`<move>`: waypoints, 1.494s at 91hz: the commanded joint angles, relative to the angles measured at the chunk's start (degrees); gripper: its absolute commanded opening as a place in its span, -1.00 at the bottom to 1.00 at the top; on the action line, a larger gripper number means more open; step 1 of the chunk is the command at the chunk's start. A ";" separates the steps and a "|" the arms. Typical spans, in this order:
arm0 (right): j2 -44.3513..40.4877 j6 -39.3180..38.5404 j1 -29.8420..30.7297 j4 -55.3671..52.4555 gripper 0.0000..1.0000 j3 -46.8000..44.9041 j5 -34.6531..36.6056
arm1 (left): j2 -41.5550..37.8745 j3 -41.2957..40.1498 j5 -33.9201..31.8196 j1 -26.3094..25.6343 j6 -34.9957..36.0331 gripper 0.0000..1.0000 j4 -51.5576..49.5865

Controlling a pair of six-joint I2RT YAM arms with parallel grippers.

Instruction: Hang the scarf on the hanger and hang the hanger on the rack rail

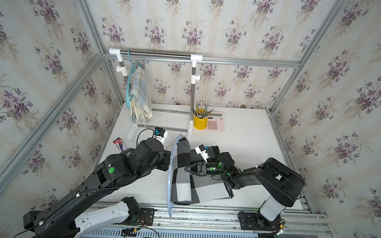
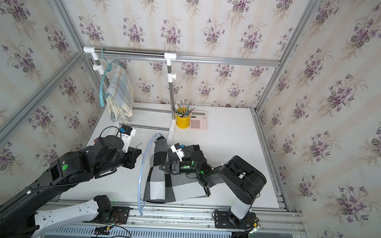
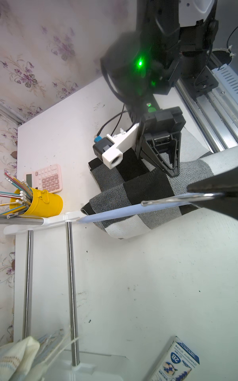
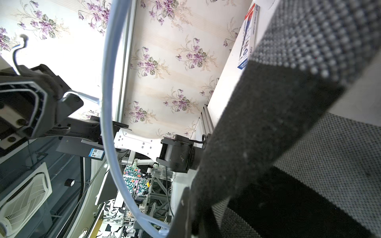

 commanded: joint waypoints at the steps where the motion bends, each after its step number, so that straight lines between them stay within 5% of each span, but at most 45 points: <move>1: -6.79 -4.95 -1.21 -13.91 -1.00 1.21 1.84 | 1.33 3.39 -5.88 0.64 -1.60 -1.00 -2.11; 26: -24.02 -10.56 -11.12 -36.31 -1.00 1.66 -2.67 | 6.87 14.52 -3.06 5.64 2.57 -1.00 -7.31; 44: -35.24 -10.71 -20.77 -42.45 -1.00 -2.83 -6.57 | 12.32 23.56 0.37 8.84 4.79 -1.00 -9.32; 111: -45.47 -0.48 -25.12 -30.15 -1.00 -21.02 -4.50 | 26.24 51.92 0.97 11.12 8.01 -1.00 -19.16; 136: -41.43 -0.60 -24.73 -26.65 -1.00 -24.34 -5.96 | 27.26 52.42 -0.69 11.12 8.03 -1.00 -17.70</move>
